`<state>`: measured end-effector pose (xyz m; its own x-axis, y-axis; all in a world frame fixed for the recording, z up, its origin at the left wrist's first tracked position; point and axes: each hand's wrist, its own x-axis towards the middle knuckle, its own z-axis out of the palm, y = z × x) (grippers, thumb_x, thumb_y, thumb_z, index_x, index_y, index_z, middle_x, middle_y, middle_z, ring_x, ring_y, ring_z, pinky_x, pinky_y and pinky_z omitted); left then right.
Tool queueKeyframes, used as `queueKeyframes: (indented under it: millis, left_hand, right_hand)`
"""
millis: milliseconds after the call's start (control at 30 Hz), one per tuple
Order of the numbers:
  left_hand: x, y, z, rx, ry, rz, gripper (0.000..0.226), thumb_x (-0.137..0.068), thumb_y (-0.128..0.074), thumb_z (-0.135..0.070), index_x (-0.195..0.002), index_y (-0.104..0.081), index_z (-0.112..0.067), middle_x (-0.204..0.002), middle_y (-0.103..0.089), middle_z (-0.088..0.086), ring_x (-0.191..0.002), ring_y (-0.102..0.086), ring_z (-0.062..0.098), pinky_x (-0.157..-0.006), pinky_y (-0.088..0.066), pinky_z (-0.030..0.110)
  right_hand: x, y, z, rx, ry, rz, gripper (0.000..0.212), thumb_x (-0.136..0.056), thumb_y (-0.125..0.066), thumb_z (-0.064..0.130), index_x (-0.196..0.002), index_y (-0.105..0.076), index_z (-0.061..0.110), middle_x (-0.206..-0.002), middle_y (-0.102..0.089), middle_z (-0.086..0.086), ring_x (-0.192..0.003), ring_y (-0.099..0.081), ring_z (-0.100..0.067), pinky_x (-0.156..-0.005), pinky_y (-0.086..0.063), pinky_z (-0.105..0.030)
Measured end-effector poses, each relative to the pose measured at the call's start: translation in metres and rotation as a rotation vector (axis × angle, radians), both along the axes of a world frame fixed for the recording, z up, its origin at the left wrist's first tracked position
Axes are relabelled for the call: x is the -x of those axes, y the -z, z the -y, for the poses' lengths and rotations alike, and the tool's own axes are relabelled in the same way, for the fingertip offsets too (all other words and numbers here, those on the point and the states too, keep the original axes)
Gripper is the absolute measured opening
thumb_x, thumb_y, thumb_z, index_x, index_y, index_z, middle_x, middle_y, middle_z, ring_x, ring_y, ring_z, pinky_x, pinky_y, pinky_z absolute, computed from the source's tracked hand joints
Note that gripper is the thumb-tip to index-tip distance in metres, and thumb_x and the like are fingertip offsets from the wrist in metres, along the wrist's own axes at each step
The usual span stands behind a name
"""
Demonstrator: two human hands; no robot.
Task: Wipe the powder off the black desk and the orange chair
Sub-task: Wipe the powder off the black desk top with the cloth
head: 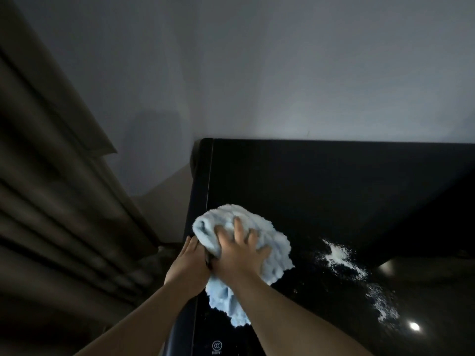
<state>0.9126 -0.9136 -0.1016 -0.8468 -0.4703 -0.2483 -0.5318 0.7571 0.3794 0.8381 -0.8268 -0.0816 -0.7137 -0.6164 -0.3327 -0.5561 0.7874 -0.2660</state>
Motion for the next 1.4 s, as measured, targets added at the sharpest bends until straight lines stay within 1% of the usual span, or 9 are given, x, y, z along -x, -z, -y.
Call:
queueKeyframes:
  millis: [200,333,433,567,667,800,900,1100,1400]
  left_hand:
    - [-0.002,-0.005,-0.001,-0.017,-0.074,0.114,0.061,-0.095,-0.035,-0.016,-0.150,-0.011,-0.015,-0.159,-0.002,-0.001,-0.146,0.000,0.016,-0.118,-0.012,0.032]
    - [-0.003,-0.014,0.001,-0.069,-0.218,0.101,0.057,-0.098,-0.034,-0.019,-0.150,-0.012,-0.015,-0.158,-0.013,0.001,-0.141,-0.023,0.021,-0.107,-0.032,0.035]
    - [-0.007,-0.014,0.012,-0.096,-0.268,0.097,0.051,-0.098,-0.033,-0.018,-0.147,-0.022,-0.014,-0.151,-0.030,0.004,-0.133,-0.039,0.024,-0.101,-0.038,0.035]
    - [-0.025,-0.008,0.031,-0.167,-0.309,0.142,0.039,-0.095,-0.036,-0.019,-0.134,-0.042,-0.019,-0.133,-0.053,0.012,-0.120,-0.051,0.031,-0.097,-0.041,0.034]
    - [-0.032,-0.002,0.042,-0.140,-0.292,0.153,0.030,-0.097,-0.037,-0.019,-0.124,-0.049,-0.015,-0.119,-0.061,0.012,-0.109,-0.058,0.031,-0.086,-0.044,0.031]
    - [-0.028,0.001,0.048,-0.197,-0.266,0.100,0.026,-0.094,-0.039,-0.018,-0.117,-0.050,-0.016,-0.117,-0.061,0.014,-0.106,-0.057,0.032,-0.087,-0.046,0.034]
    - [-0.023,0.000,0.058,-0.194,-0.278,0.075,0.031,-0.094,-0.040,-0.021,-0.123,-0.048,-0.020,-0.121,-0.060,0.013,-0.108,-0.056,0.033,-0.086,-0.045,0.034]
    - [-0.019,0.001,0.082,-0.162,-0.352,0.025,0.037,-0.095,-0.041,-0.024,-0.131,-0.046,-0.019,-0.128,-0.057,0.012,-0.116,-0.053,0.031,-0.090,-0.046,0.032]
    - [-0.040,0.002,0.080,-0.138,-0.416,-0.059,0.039,-0.095,-0.045,-0.023,-0.133,-0.048,-0.016,-0.134,-0.053,0.009,-0.123,-0.048,0.026,-0.095,-0.038,0.027]
  right_hand:
    - [0.038,-0.003,-0.053,-0.056,0.148,-0.095,0.061,-0.089,-0.047,0.052,-0.140,-0.014,0.046,-0.156,0.006,0.004,-0.129,-0.025,-0.037,-0.096,-0.033,-0.052]
    - [0.046,-0.010,-0.061,0.068,0.320,-0.160,0.055,-0.087,-0.054,0.040,-0.135,-0.028,0.038,-0.150,-0.016,0.001,-0.116,-0.038,-0.031,-0.088,-0.041,-0.043]
    - [0.036,-0.011,-0.026,0.192,0.164,-0.206,0.056,-0.086,-0.053,0.039,-0.136,-0.028,0.042,-0.154,-0.006,0.003,-0.122,-0.032,-0.030,-0.092,-0.036,-0.044]
    - [0.004,0.007,0.009,0.061,-0.179,-0.091,0.054,-0.085,-0.051,0.040,-0.133,-0.026,0.049,-0.153,0.005,0.012,-0.134,-0.008,-0.036,-0.102,-0.018,-0.061]
    - [0.014,0.015,-0.004,0.083,-0.197,-0.263,0.042,-0.086,-0.051,0.037,-0.126,-0.039,0.044,-0.153,-0.010,0.012,-0.128,-0.026,-0.033,-0.097,-0.028,-0.048]
    - [0.048,0.003,0.001,0.141,0.091,-0.303,0.043,-0.088,-0.051,0.032,-0.131,-0.041,0.036,-0.149,-0.022,0.007,-0.118,-0.038,-0.030,-0.088,-0.039,-0.041]
    - [0.069,-0.008,0.031,0.208,0.136,-0.263,0.056,-0.088,-0.053,0.032,-0.138,-0.029,0.040,-0.153,-0.011,0.007,-0.123,-0.032,-0.029,-0.093,-0.037,-0.045]
    - [0.086,-0.007,0.089,-0.074,-0.026,-0.101,0.084,-0.087,-0.045,0.005,-0.142,-0.002,0.052,-0.156,0.017,0.007,-0.138,-0.002,-0.037,-0.106,-0.018,-0.063]
    - [0.046,-0.001,0.053,-0.009,-0.289,-0.111,0.053,-0.095,-0.037,0.020,-0.138,-0.027,0.051,-0.156,-0.005,0.011,-0.137,-0.007,-0.031,-0.104,-0.020,-0.059]
